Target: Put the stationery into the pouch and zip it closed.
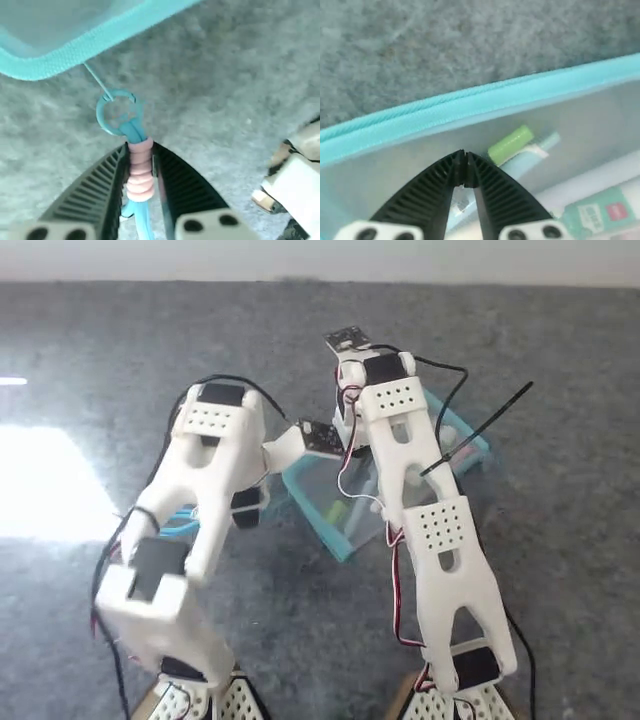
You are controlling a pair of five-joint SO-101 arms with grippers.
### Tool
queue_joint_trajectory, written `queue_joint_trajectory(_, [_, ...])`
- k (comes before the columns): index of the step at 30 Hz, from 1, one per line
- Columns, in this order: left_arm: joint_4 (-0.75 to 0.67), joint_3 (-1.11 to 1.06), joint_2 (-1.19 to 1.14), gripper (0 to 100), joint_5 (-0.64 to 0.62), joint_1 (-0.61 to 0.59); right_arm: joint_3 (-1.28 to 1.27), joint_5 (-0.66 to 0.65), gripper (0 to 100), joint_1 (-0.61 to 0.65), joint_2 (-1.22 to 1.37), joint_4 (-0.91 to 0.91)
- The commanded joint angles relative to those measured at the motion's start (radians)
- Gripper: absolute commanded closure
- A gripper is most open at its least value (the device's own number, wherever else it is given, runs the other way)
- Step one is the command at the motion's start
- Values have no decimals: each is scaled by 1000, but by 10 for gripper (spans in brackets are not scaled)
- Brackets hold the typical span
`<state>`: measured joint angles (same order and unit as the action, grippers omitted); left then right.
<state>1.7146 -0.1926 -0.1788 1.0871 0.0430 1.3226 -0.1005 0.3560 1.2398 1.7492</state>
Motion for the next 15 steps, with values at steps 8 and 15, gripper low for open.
queue_joint_trajectory(8, [3,15,117,990,-26,-35,-25,-20,991,-2,-1,15])
queue_joint_trajectory(15, [38,274,187,990,-58,-112,-74,-43,987,-12,-168,53])
